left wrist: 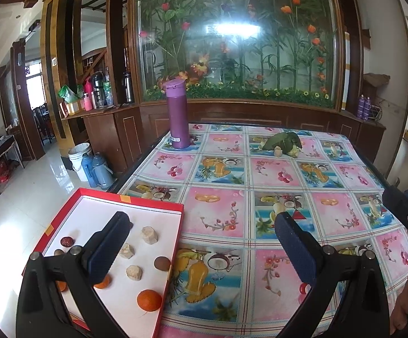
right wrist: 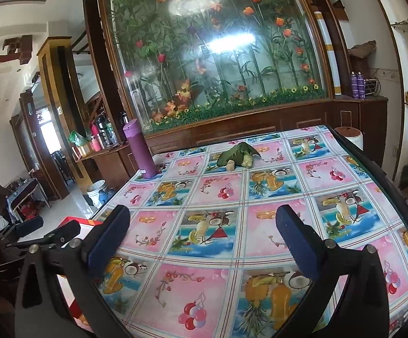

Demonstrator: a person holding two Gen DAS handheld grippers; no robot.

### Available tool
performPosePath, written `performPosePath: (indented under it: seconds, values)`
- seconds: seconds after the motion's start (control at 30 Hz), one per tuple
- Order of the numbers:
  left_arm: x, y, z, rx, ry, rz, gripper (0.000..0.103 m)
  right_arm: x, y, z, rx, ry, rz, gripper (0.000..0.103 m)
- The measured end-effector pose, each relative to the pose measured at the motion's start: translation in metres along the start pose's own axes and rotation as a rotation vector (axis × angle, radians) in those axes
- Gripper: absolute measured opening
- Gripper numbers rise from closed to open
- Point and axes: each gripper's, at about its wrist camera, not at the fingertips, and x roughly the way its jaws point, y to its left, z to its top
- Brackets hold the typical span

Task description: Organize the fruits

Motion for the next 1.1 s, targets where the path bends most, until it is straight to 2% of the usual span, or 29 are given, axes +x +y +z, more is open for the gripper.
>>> performPosePath:
  seconds: [0.1, 0.27, 0.67, 0.9, 1.1]
  values:
    - [-0.001, 0.006, -0.002, -0.008, 0.002, 0.004, 0.103, 0.001, 0.01, -0.002, -0.029, 0.006, -0.017, 0.103]
    - [-0.004, 0.026, -0.006, -0.036, 0.003, 0.032, 0.103, 0.006, 0.029, -0.004, -0.053, 0.033, 0.031, 0.103]
    - [-0.022, 0.1, -0.019, -0.06, -0.038, 0.251, 0.103, 0.032, 0.114, -0.018, -0.158, 0.078, 0.168, 0.103]
    - [-0.027, 0.14, -0.028, -0.122, -0.025, 0.301, 0.103, 0.038, 0.168, -0.034, -0.238, 0.087, 0.241, 0.103]
    - [-0.03, 0.163, -0.034, -0.157, -0.023, 0.325, 0.103, 0.038, 0.199, -0.048, -0.306, 0.089, 0.267, 0.103]
